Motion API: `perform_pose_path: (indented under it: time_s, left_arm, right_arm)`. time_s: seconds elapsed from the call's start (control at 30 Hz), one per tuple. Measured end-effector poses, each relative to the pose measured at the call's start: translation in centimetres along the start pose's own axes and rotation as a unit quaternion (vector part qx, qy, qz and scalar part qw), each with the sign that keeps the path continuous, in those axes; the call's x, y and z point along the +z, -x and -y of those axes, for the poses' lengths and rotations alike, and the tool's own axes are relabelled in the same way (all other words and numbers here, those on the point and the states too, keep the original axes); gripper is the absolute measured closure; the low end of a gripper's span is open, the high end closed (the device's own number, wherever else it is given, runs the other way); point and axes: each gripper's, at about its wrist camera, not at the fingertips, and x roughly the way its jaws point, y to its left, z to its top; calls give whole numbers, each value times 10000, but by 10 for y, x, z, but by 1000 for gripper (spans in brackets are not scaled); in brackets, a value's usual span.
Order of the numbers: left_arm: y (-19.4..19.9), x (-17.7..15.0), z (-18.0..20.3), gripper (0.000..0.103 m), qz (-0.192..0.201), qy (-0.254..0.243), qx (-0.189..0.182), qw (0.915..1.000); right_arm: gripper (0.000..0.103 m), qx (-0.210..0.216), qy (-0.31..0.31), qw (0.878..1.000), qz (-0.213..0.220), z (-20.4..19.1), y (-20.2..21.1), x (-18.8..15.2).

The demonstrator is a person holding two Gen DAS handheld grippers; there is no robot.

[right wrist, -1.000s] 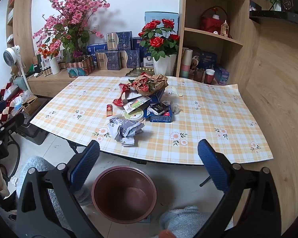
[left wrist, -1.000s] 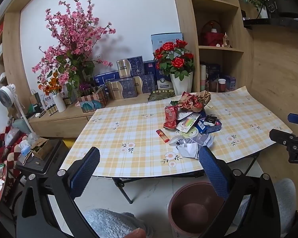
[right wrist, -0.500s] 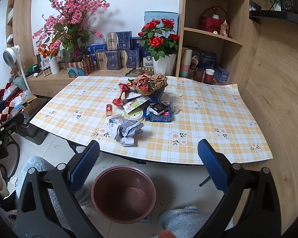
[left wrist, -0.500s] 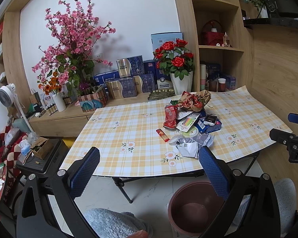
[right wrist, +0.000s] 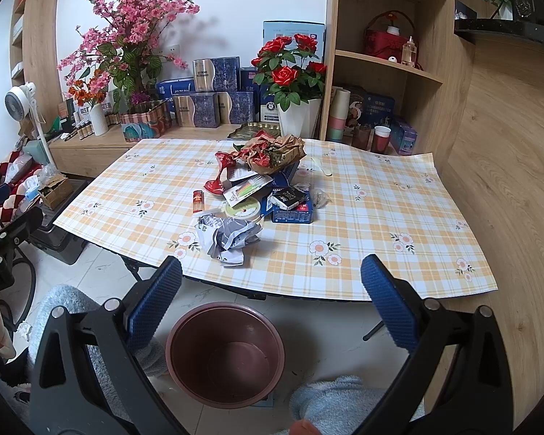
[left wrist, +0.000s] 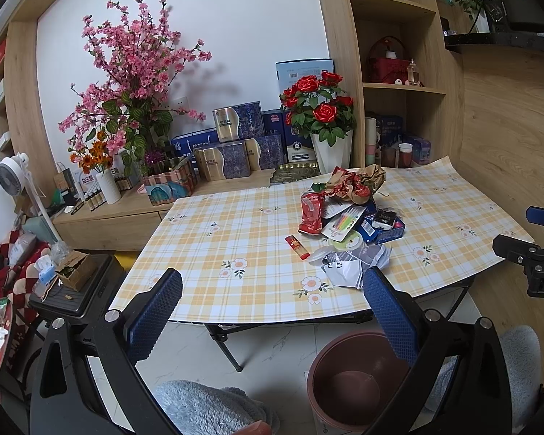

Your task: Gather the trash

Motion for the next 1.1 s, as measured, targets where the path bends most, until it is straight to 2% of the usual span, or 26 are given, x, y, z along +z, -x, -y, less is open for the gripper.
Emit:
perform_pose_path:
  time_s: [1.1]
  left_arm:
    - [0, -3, -1, 5, -12, 34, -12, 10000]
  right_arm:
    - [6, -12, 14, 10000, -3, -2, 1, 2]
